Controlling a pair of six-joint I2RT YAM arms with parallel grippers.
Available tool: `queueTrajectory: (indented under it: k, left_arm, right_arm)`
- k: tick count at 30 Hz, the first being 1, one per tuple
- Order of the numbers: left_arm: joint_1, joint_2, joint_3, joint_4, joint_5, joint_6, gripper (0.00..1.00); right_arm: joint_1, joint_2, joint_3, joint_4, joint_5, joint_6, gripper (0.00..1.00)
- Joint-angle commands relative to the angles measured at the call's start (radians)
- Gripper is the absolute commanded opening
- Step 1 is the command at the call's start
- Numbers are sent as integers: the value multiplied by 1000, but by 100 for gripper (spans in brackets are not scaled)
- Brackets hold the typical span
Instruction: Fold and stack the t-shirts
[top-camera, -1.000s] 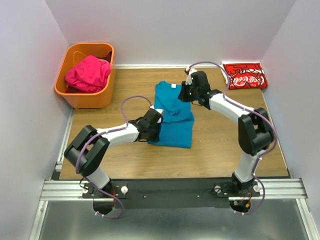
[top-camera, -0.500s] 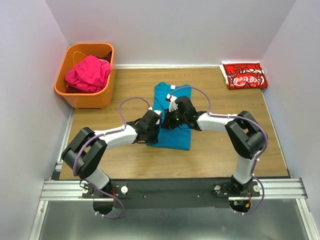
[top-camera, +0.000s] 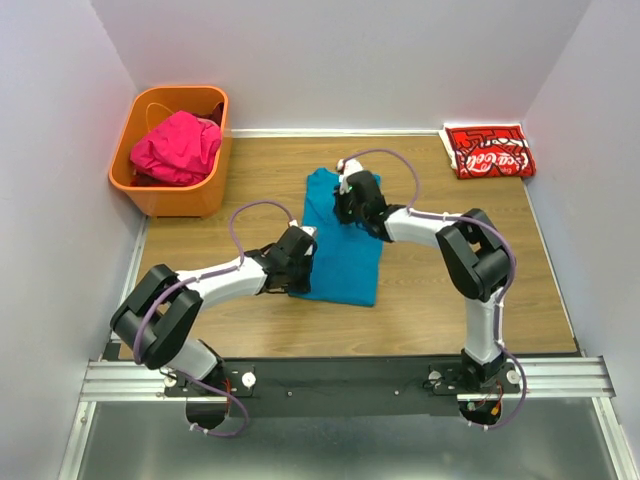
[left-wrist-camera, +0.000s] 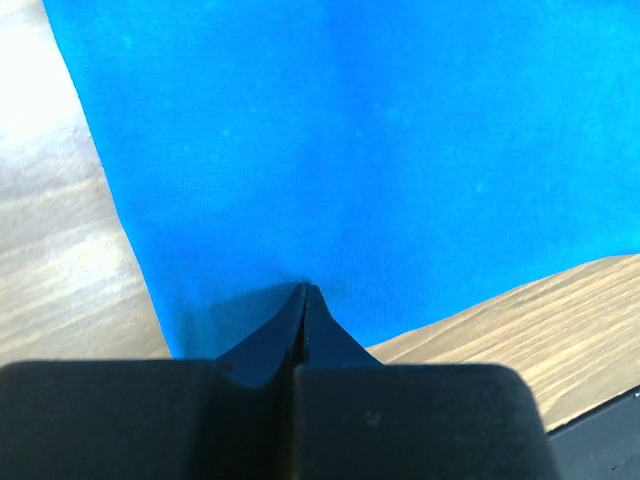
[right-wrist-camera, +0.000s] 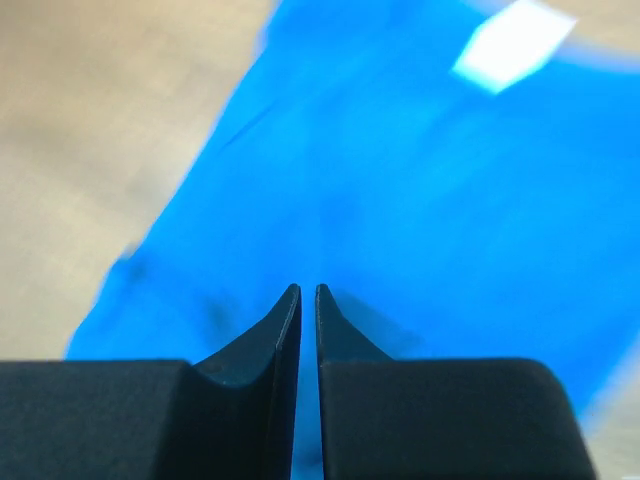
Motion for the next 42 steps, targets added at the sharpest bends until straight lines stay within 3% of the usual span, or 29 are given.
queueTrajectory:
  k: [1, 6, 12, 15, 16, 18, 26, 31, 36, 38, 42]
  left_arm:
    - [-8, -29, -27, -57, 18, -14, 4]
    - [-10, -62, -11, -63, -13, -32, 6]
    - [7, -180, 31, -60, -76, -60, 14]
    - [35, -238, 3, -8, -26, -55, 14]
    - [41, -237, -6, 4, 37, -52, 12]
    - [55, -199, -35, 30, 105, -40, 8]
    - [98, -85, -164, 101, 173, -121, 1]
    - [127, -126, -213, 86, 147, -157, 1]
    - [128, -207, -219, 64, 145, -167, 1]
    - [130, -258, -216, 57, 140, -176, 4]
    - [130, -365, -199, 43, 95, -196, 16]
  right_arm:
    - [-73, -25, 67, 25, 167, -52, 17]
    - [-78, -160, -18, -20, -101, -30, 19]
    - [-97, -343, -262, -31, -433, 199, 19]
    - [-97, -415, -420, 52, -658, 341, 20]
    - [-97, -429, -510, 156, -753, 390, 21]
    - [-97, -457, -587, 248, -821, 478, 23]
    - [-109, -351, -773, 313, -817, 451, 21]
    - [-267, -331, -876, 295, -757, 438, 15]
    - [-314, -447, -821, 163, -801, 399, 17]
    - [-314, -514, -763, 82, -832, 388, 19]
    - [-279, -576, -700, 83, -913, 460, 25]
